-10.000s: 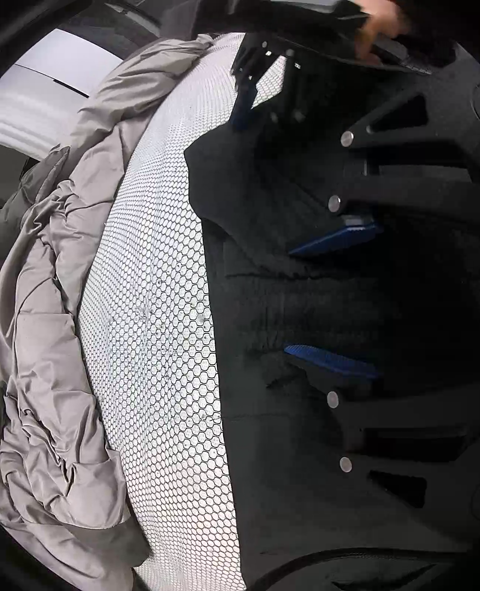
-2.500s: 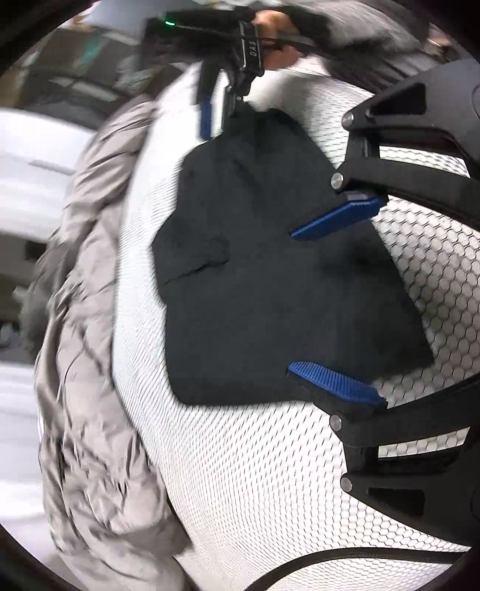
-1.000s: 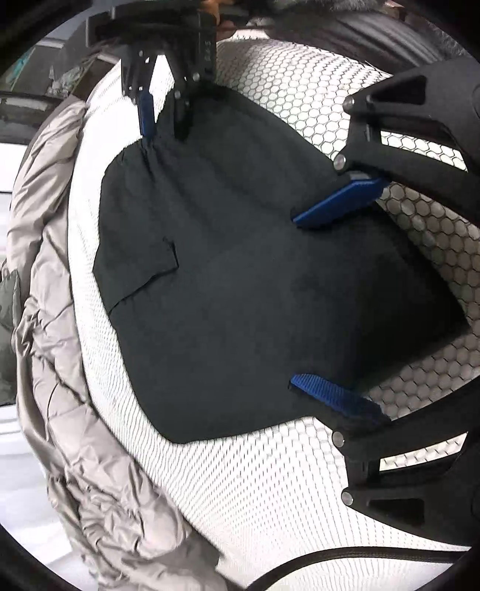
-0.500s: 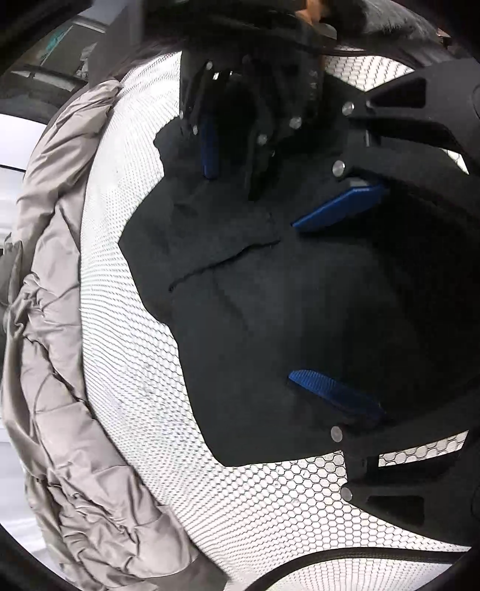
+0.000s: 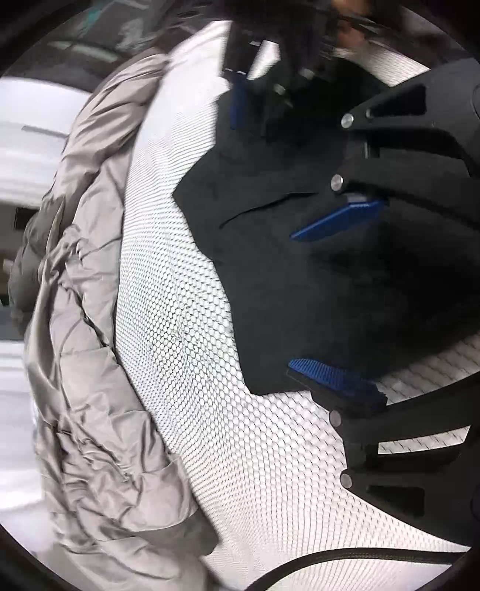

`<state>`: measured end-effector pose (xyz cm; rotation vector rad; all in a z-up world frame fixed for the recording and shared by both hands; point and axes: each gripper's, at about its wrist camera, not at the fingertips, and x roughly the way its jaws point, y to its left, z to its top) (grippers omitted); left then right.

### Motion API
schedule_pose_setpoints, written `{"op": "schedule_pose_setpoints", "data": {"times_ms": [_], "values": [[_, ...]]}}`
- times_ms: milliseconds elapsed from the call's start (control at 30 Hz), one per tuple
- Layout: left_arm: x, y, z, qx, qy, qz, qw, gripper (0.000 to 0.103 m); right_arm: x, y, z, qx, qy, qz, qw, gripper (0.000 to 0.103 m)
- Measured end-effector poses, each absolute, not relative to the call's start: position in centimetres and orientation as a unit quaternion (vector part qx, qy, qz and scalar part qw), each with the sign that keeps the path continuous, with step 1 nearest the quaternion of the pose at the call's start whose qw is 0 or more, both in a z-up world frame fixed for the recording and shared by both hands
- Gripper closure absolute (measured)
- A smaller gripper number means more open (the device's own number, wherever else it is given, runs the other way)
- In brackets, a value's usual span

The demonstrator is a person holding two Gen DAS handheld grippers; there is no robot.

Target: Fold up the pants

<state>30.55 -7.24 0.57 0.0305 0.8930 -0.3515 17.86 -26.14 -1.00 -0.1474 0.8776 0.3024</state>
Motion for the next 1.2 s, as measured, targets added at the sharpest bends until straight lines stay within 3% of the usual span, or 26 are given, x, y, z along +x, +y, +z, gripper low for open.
{"op": "schedule_pose_setpoints", "data": {"times_ms": [67,200,400,500,667,900,1067,1200], "values": [[32.5,-7.8,-1.0,0.000,0.463,-0.165,0.871,0.056,19.4,-25.2,-1.4,-0.051,0.426,0.144,0.892,0.053],[33.4,-8.1,-2.2,0.008,0.474,-0.159,0.866,0.060,21.6,-23.1,-4.4,-0.078,0.467,0.132,0.871,0.053],[31.2,-6.0,-1.9,0.019,0.468,-0.129,0.874,0.060,18.6,-26.4,-3.5,-0.184,0.430,0.047,0.883,0.054],[28.7,-4.0,-0.7,0.003,0.466,-0.105,0.879,0.060,16.5,-29.0,-2.6,-0.174,0.416,0.023,0.892,0.054],[23.9,-4.4,1.3,-0.004,0.430,-0.155,0.889,0.058,13.6,-29.5,0.6,-0.065,0.382,0.119,0.914,0.053],[22.2,-7.8,-1.9,0.072,0.446,-0.221,0.865,0.057,14.7,-23.5,-4.3,-0.144,0.436,0.181,0.870,0.051],[20.3,-5.2,-1.7,0.072,0.445,-0.208,0.868,0.049,12.7,-29.1,-2.9,-0.134,0.424,0.138,0.885,0.053],[19.3,-3.5,-0.7,0.050,0.432,-0.194,0.879,0.049,11.5,-32.3,-1.8,-0.096,0.423,0.120,0.893,0.053]]}}
